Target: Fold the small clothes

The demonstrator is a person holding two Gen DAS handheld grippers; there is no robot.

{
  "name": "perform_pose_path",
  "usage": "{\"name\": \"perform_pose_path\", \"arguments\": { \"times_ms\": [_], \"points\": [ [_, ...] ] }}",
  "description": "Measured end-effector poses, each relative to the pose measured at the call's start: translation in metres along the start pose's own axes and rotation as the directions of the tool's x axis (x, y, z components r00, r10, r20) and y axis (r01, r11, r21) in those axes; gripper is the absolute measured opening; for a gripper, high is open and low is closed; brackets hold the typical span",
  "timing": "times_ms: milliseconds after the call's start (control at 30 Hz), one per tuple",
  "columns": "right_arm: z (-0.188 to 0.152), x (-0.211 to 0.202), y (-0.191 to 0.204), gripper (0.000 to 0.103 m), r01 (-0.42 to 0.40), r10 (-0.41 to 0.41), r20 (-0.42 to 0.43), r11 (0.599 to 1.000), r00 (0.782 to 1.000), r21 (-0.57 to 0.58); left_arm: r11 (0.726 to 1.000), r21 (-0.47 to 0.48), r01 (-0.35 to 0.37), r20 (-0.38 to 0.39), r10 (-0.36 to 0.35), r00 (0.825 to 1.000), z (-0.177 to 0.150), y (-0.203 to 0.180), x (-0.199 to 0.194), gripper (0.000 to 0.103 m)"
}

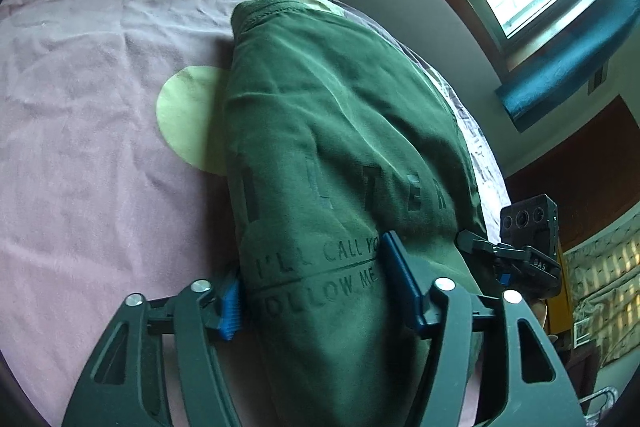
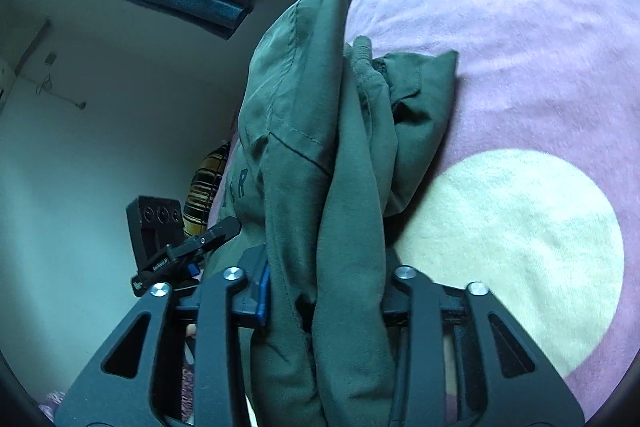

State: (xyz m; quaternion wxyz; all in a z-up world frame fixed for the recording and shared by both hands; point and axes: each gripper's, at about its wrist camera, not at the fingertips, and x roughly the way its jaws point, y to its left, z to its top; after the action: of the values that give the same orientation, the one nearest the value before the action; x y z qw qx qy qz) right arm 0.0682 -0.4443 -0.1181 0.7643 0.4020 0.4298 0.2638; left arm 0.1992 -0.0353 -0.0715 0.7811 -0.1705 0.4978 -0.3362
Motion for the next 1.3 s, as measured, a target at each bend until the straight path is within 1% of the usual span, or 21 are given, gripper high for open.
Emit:
{"name": "perform_pose_path", "arguments": {
  "times_ms": [33,67,100,133,200,267,333,400,433,467,500,533,567,633,700,767,833,900,967,1133,1300],
  "points": [
    [-0.003,-0.007,0.001,0.053,0.0,0.0,0.006,1.0,1.0,0.005,1.0,-0.004,0.007,0.002,-0.007,1.0,-0.003,0.0,-0.005,0.068],
    [-0.005,-0.013,0.002,0.058,-0.002,0.002,0.015,1.0,1.0,0.01,1.0,-0.005,0.017,0.005,-0.017,1.0,-0.006,0.001,-0.009,0.073],
    [-0.01,-0.02,0.003,0.066,0.001,-0.002,0.025,1.0,1.0,0.017,1.0,-0.003,0.03,0.011,-0.03,0.999,-0.013,0.001,-0.017,0.075],
    [-0.016,-0.027,0.004,0.071,0.012,-0.012,0.031,1.0,0.999,0.02,0.999,0.001,0.034,0.014,-0.034,0.999,-0.019,0.0,-0.023,0.076],
    [-0.028,-0.034,0.006,0.073,0.025,-0.026,0.023,1.0,0.999,0.009,0.999,0.001,0.05,0.004,-0.05,0.999,-0.033,-0.002,-0.034,0.078],
    [-0.042,-0.037,0.007,0.074,0.065,-0.065,0.007,0.998,0.998,-0.011,0.998,-0.009,0.057,-0.023,-0.057,0.998,-0.05,-0.003,-0.04,0.079],
    [-0.053,-0.037,0.014,0.075,0.103,-0.103,0.004,0.993,0.995,-0.065,0.998,-0.005,0.057,-0.041,-0.057,0.998,-0.062,-0.005,-0.042,0.079],
    [-0.058,-0.033,0.019,0.075,0.135,-0.136,-0.001,0.986,0.991,-0.094,0.999,0.028,0.028,-0.049,-0.026,0.998,-0.072,-0.009,-0.041,0.076],
    [-0.06,-0.03,0.021,0.071,0.154,-0.155,-0.005,0.983,0.988,-0.098,0.999,0.048,0.012,-0.044,-0.01,0.999,-0.074,-0.011,-0.041,0.07],
    [-0.063,-0.027,0.021,0.064,0.157,-0.159,-0.019,0.984,0.987,-0.087,0.998,0.063,-0.004,-0.043,0.006,0.999,-0.074,-0.012,-0.04,0.065],
    [-0.064,-0.025,0.021,0.048,0.154,-0.156,-0.027,0.985,0.987,-0.073,0.998,0.063,-0.007,-0.048,0.01,0.999,-0.073,-0.011,-0.041,0.063],
    [-0.066,-0.025,0.02,0.035,0.136,-0.138,-0.036,0.989,0.99,-0.057,0.998,0.057,-0.007,-0.048,0.01,0.999,-0.072,-0.011,-0.042,0.058],
    [-0.068,-0.027,0.022,0.03,0.125,-0.127,-0.032,0.99,0.991,-0.058,0.998,0.061,-0.012,-0.045,0.015,0.999,-0.071,-0.011,-0.044,0.054],
    [-0.072,-0.035,0.03,0.025,0.111,-0.113,-0.017,0.991,0.993,-0.075,0.996,0.085,-0.034,-0.027,0.036,0.999,-0.072,-0.017,-0.051,0.051],
    [-0.077,-0.04,0.036,0.024,0.093,-0.094,-0.012,0.993,0.995,-0.079,0.995,0.093,-0.044,-0.013,0.045,0.999,-0.075,-0.021,-0.059,0.051],
    [-0.083,-0.042,0.03,0.024,0.076,-0.078,-0.025,0.995,0.997,-0.07,0.995,0.09,-0.037,-0.021,0.039,0.999,-0.079,-0.019,-0.063,0.051],
    [-0.085,-0.037,0.018,0.023,0.072,-0.074,-0.035,0.996,0.997,-0.056,0.993,0.11,-0.047,-0.031,0.05,0.998,-0.083,-0.016,-0.058,0.051],
    [-0.086,-0.034,0.002,0.023,0.034,-0.034,-0.037,0.999,0.999,-0.015,0.99,0.126,-0.065,-0.026,0.068,0.997,-0.085,-0.014,-0.054,0.052],
    [-0.084,-0.036,-0.005,0.023,0.0,-0.001,-0.034,1.0,0.999,-0.01,0.987,0.142,-0.075,-0.016,0.078,0.997,-0.083,-0.017,-0.055,0.053],
    [-0.08,-0.036,-0.01,0.022,-0.01,0.01,-0.024,1.0,1.0,-0.021,0.989,0.131,-0.072,-0.008,0.074,0.997,-0.083,-0.014,-0.054,0.056],
    [-0.086,-0.037,-0.007,0.022,-0.012,0.012,-0.02,1.0,1.0,-0.025,0.99,0.127,-0.058,-0.009,0.059,0.998,-0.083,-0.011,-0.053,0.058]
  ]
}}
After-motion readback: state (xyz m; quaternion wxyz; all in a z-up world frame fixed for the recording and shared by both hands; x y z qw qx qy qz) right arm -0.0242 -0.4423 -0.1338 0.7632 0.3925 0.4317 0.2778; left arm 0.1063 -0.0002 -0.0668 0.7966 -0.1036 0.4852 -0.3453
